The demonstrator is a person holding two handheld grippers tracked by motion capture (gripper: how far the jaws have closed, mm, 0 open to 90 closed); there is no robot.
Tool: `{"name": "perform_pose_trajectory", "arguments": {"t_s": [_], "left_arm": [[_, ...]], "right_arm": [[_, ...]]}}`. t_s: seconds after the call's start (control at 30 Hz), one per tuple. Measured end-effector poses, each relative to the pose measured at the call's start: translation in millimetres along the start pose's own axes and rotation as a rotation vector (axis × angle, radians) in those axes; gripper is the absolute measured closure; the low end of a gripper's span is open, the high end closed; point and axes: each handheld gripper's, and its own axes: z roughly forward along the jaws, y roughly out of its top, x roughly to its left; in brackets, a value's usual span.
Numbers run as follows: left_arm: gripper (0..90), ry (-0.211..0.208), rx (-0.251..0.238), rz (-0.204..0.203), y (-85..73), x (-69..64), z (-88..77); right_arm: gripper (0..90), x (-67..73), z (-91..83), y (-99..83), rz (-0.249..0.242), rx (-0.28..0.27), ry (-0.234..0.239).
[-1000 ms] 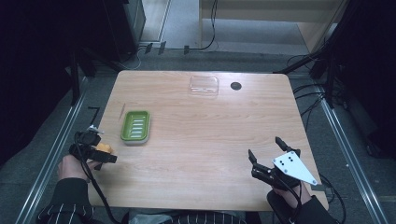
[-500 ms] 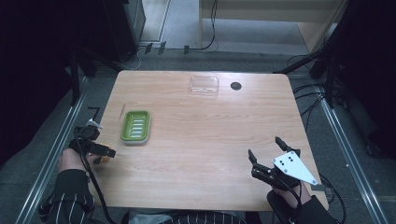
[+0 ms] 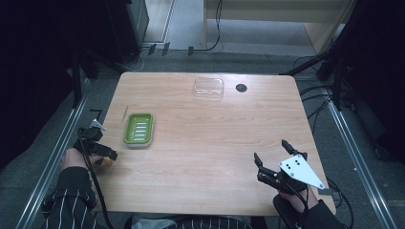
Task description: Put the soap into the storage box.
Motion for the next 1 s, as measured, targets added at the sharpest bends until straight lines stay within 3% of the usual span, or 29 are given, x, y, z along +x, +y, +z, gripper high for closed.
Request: {"name": "perform_pose_trajectory", "arguments": {"t_s": [0.33,0.7,1.0], "left_arm": [[16.8,0.015,0.024,0.001,2.7,0.9,5.9],[20.7,0.012,0.030,0.003,2.7,-0.5,6.8],[24.9,0.043,0.021,0.016,2.4,-5.8,7.0]], "right_arm": [[13.3,0.0,0.0,0.0,0.000,0.000,0.000],[13.3,0.0,-0.5,-0.1,0.003,0.000,-0.002],[13.3,-0.2,-0.6,-0.2,0.002,-0.001,-0.002]]}}
